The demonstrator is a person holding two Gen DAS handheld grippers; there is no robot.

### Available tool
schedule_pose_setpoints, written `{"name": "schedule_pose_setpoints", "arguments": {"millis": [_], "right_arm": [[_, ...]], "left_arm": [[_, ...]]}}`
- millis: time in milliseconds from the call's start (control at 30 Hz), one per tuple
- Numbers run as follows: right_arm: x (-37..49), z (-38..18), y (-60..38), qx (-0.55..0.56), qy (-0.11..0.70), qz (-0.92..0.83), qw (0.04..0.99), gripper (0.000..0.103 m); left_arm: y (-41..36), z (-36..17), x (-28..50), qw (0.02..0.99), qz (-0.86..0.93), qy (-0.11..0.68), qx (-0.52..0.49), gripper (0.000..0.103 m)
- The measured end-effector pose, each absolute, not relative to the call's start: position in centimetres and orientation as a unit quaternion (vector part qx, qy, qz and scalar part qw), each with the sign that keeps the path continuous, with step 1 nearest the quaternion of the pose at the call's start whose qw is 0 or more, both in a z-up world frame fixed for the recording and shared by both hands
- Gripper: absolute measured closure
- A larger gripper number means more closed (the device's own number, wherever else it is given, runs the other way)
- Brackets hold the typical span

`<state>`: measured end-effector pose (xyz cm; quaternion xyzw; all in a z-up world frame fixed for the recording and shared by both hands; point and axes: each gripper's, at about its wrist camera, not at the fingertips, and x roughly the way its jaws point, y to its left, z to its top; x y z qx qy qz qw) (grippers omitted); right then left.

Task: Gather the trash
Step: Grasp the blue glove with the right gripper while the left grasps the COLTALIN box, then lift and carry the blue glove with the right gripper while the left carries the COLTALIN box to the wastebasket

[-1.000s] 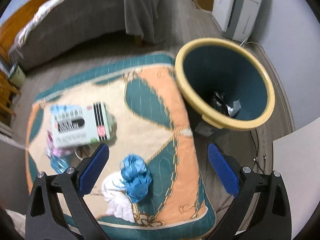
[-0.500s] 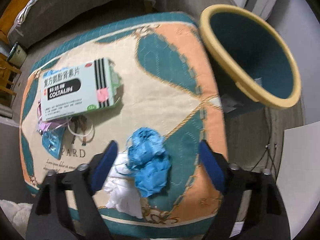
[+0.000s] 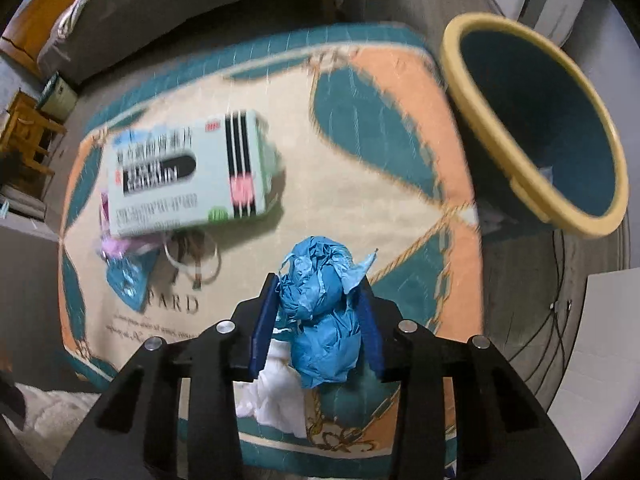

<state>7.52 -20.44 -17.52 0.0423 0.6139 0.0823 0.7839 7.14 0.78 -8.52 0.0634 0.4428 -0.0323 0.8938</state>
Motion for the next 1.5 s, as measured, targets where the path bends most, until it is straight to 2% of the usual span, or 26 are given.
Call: {"name": "schedule_pose_setpoints", "arguments": {"millis": [300,600,767,1067,1267,1500], "right_arm": [[9.8,-14.6,-23.5,0.086,0.580,0.076,0.806,0.065],[11.3,-14.0,-25.5,0.126,0.572,0.092,0.806,0.065],[12.4,-14.2,-25.9,0.134,0.574,0.103,0.801,0.065],[13.5,-14.2,-26.6,0.142,0.574,0.117,0.798,0.065],[13.7,-14.2,-26.6,0.147,0.574,0.126,0.796,0.065],[13.6,-14.2,-26.8,0.146,0.575,0.122,0.796,0.065]], "left_arm": [[-4.5,-13.5,8.3,0.857,-0.090,0.480,0.162,0.005],[-8.8,-17.3,9.4,0.811,-0.139,0.491,0.286,0.005],[-9.9,-18.2,10.5,0.799,-0.170,0.497,0.292,0.005],[-9.7,-18.1,12.1,0.786,-0.221,0.529,0.234,0.005],[-9.9,-18.2,11.7,0.770,-0.236,0.547,0.229,0.005],[-10.8,-17.8,10.2,0.773,-0.232,0.534,0.254,0.005]]}}
